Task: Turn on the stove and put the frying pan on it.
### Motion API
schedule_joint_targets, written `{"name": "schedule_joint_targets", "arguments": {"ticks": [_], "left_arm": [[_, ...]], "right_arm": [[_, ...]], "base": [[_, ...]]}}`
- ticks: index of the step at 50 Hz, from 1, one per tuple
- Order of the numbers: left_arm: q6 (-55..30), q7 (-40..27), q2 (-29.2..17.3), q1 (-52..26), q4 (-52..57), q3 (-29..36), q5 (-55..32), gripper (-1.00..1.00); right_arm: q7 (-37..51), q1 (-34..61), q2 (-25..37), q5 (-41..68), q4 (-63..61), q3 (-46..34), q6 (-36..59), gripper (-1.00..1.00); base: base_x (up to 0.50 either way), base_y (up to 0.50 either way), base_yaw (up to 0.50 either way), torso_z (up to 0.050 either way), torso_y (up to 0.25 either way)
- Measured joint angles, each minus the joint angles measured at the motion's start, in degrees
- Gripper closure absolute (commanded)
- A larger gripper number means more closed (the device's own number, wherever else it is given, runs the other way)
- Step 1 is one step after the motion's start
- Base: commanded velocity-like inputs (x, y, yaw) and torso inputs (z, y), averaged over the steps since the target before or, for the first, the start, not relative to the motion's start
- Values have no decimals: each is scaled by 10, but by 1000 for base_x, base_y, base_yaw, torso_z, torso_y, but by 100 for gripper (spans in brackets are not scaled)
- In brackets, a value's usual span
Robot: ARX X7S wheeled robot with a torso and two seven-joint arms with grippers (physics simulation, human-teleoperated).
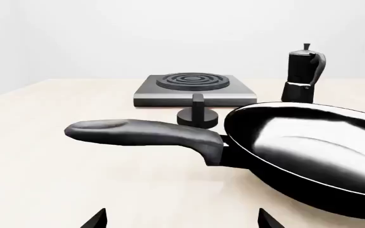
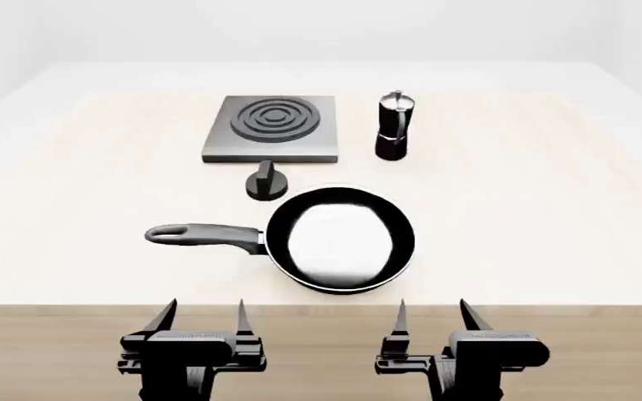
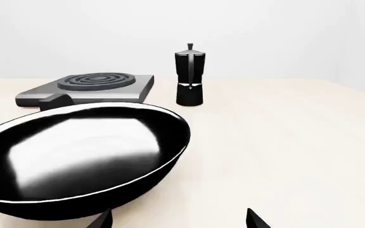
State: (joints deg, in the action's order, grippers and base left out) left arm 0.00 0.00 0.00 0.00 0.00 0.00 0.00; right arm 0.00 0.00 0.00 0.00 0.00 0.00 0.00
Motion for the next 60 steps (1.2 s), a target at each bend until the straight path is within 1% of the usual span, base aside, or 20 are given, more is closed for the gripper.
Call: {"name": "schedule_joint_targets", "arguments": {"ticks": [11, 12, 13, 15, 26, 30, 36, 41, 50, 54, 60], "left_arm": [[-2, -14, -13, 0, 0, 17, -9, -100], [19, -55, -23, -12, -24, 56, 15, -100], [30, -84, -23, -16, -38, 85, 28, -100], [30, -109, -21, -12, -40, 113, 28, -100], [6, -69, -30, -7, -23, 77, 14, -100], [-58, -67, -33, -20, 22, 73, 16, -100], [-239, -54, -38, -90, 166, 80, 20, -100], [-321, -49, -43, -118, 241, 81, 17, -100], [-384, -50, -50, -142, 294, 85, 12, -100], [-397, -52, -54, -148, 305, 84, 10, -100], [-411, -56, -57, -153, 317, 84, 2, -100]], "right_arm": [[20, -1, 13, 5, -1, -15, -3, -100], [42, 5, 22, 16, 23, -42, -27, -100], [53, 5, 22, 19, 37, -59, -41, -100], [52, 2, 21, 19, 38, -66, -41, -100], [44, 0, 32, 30, -2, -50, 6, -100], [47, 13, 39, 40, -42, -48, 65, -100], [62, 71, 53, 55, -168, -42, 220, -100], [73, 98, 61, 65, -245, -34, 299, -100], [84, 121, 71, 79, -309, -25, 366, -100], [89, 128, 71, 87, -322, -21, 382, -100], [122, 143, 70, 86, -327, 21, 401, -100]], "base": [[0, 0, 0, 0, 0], [0, 0, 0, 0, 0], [0, 0, 0, 0, 0], [0, 0, 0, 0, 0], [0, 0, 0, 0, 0], [0, 0, 0, 0, 0], [0, 0, 0, 0, 0], [0, 0, 0, 0, 0], [0, 0, 0, 0, 0], [0, -355, 0, 0, 0], [0, -83, 0, 0, 0]]}}
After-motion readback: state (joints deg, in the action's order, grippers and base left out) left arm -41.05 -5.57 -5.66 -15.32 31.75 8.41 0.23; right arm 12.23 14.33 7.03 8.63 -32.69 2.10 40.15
